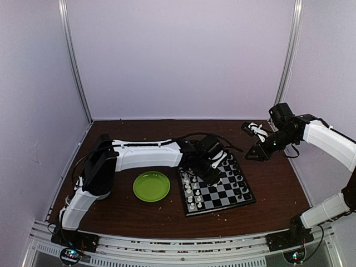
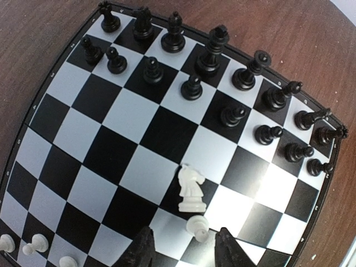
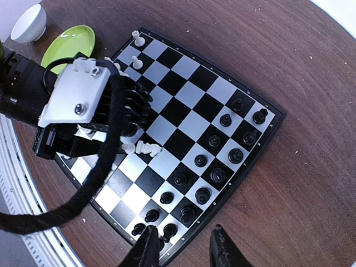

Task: Set up the chess pieces on the board
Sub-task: Pick up the pawn from the chessboard.

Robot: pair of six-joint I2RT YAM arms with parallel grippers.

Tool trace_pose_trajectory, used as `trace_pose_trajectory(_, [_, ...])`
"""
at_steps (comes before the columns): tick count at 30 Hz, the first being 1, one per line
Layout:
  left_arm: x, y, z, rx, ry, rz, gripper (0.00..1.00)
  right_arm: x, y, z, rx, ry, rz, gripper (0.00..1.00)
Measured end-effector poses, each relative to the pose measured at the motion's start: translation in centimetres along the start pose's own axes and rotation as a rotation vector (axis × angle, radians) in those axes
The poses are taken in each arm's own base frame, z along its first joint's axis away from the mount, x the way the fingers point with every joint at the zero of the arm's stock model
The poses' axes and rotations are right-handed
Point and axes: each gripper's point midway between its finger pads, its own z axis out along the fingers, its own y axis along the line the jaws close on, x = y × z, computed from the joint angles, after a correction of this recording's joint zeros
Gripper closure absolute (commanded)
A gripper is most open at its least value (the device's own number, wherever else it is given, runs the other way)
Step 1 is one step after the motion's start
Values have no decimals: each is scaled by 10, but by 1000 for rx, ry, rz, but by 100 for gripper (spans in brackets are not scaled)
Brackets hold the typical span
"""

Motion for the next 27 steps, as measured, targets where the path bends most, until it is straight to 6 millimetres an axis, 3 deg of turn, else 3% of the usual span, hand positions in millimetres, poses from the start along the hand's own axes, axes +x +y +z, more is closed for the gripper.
trace_pose_trajectory(15, [1,-3,10,17,8,0,72,3,-1,5,-11,16,-6,68])
trace_pose_trajectory(27, [3,-8,11,46,17,2,69,7,-2,11,-23,36,2,68])
